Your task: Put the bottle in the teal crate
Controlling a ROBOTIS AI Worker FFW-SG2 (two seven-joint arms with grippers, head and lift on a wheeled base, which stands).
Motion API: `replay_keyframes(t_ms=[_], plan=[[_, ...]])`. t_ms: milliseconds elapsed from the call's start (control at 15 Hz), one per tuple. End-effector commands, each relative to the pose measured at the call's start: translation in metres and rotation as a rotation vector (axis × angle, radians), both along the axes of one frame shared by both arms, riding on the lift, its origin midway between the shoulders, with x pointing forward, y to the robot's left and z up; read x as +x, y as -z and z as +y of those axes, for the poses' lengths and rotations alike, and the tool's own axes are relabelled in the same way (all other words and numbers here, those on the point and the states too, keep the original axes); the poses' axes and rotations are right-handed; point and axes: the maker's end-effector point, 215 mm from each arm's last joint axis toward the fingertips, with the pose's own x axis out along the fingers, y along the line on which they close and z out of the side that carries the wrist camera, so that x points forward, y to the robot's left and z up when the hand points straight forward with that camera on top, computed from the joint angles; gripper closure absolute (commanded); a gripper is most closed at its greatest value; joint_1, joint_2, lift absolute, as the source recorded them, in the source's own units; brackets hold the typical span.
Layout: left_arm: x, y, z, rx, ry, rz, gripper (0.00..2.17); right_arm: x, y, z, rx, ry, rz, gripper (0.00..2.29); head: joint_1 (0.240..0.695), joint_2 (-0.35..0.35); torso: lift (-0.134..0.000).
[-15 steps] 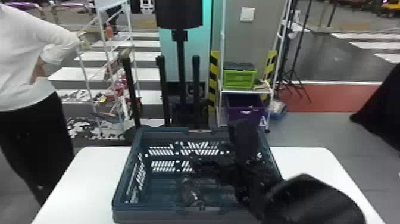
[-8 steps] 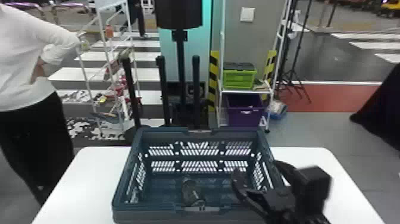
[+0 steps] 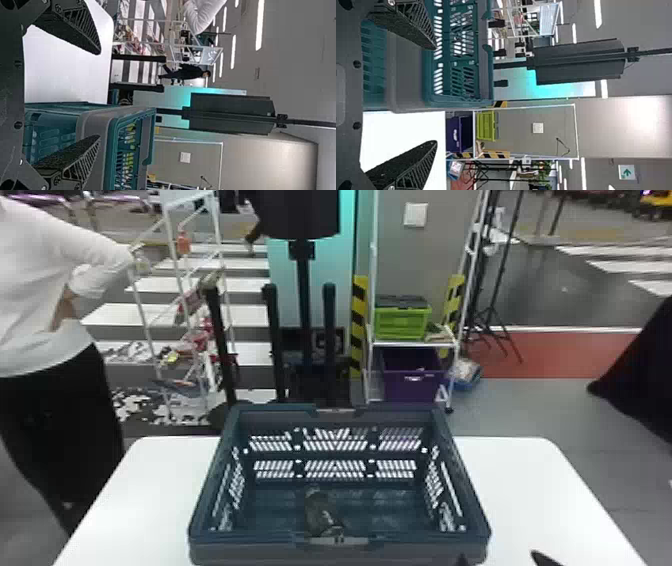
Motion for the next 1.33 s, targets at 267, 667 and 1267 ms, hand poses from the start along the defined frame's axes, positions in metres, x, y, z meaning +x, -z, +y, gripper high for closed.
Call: replay_keyframes(t_ms=[267,667,1267], plan=[[0.002,0.002,-0.006,0.006,0.007,0.016,0.13,-0.034,-0.008,-0.023,0.033,0.039,-0.106,0.04,0.499,0.000,0.000],[0.001,0.004,-0.006,0.003,0.003,0.021,0.13,-0.039,-0.002,-0.042,0.027,0.064,-0.096,0.07,0.499,0.000,0.000],[0.002,0.006,-0.007,0.003,0.004,0.023,0.13,-0.041,0.001,-0.039,0.026,0.047,-0.088,0.08,0.499,0.000,0.000]])
